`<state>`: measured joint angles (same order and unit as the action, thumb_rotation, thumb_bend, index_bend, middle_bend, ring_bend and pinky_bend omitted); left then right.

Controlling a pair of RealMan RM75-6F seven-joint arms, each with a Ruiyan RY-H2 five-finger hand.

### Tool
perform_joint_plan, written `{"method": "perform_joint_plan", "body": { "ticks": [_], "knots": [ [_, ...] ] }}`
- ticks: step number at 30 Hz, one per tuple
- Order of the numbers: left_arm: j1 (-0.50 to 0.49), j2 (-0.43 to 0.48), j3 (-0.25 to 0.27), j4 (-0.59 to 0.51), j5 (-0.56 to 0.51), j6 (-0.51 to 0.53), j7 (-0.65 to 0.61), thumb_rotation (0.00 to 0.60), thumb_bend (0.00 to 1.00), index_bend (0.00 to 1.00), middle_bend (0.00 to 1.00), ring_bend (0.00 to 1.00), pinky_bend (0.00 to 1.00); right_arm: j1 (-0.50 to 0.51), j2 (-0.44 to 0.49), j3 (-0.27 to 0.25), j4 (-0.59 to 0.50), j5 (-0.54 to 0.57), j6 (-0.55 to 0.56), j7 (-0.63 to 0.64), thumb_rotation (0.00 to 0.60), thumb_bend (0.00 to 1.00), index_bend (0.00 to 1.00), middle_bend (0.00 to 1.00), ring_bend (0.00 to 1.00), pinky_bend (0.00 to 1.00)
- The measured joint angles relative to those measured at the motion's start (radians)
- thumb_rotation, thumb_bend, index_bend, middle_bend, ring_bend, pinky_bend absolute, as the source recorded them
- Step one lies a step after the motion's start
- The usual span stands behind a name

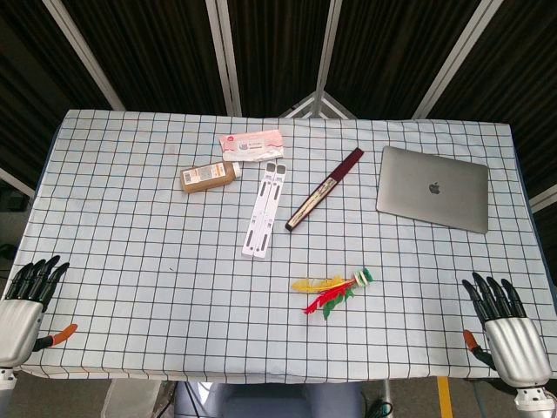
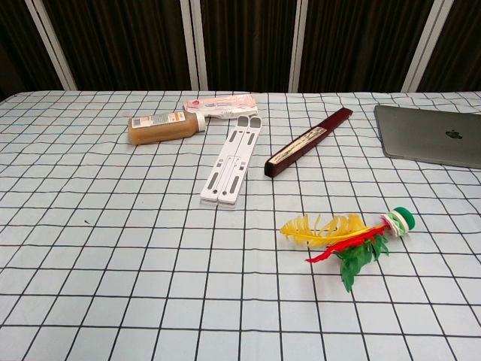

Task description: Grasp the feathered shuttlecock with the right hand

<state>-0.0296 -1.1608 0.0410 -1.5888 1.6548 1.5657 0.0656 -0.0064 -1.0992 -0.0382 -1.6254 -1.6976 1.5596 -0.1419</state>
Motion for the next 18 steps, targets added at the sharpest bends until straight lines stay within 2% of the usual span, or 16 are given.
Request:
{"method": "perform_joint_plan", "body": {
  "ticks": [9,14,18],
  "knots": [
    [0.000,-0.001,0.002,-0.003,0.010,0.004,0.001,0.600,0.00,0.00,0.00,0.00,0.00,0.079,-0.025,0.038,-0.054,-0.008,-0.076,0.011,0.600,0.39,0.01,0.00,0.00,0.00],
    [0.000,-0.003,-0.005,0.004,0.004,0.008,0.001,0.600,0.00,0.00,0.00,0.00,0.00,0.150,-0.073,0.057,-0.125,0.000,-0.187,-0.014,0.600,0.39,0.18,0.00,0.00,0.00],
    [-0.002,-0.004,-0.008,0.008,-0.002,0.005,-0.003,0.600,0.00,0.00,0.00,0.00,0.00,0.194,-0.151,0.066,-0.157,0.023,-0.264,-0.059,0.600,0.39,0.29,0.07,0.00,0.00]
  ]
}}
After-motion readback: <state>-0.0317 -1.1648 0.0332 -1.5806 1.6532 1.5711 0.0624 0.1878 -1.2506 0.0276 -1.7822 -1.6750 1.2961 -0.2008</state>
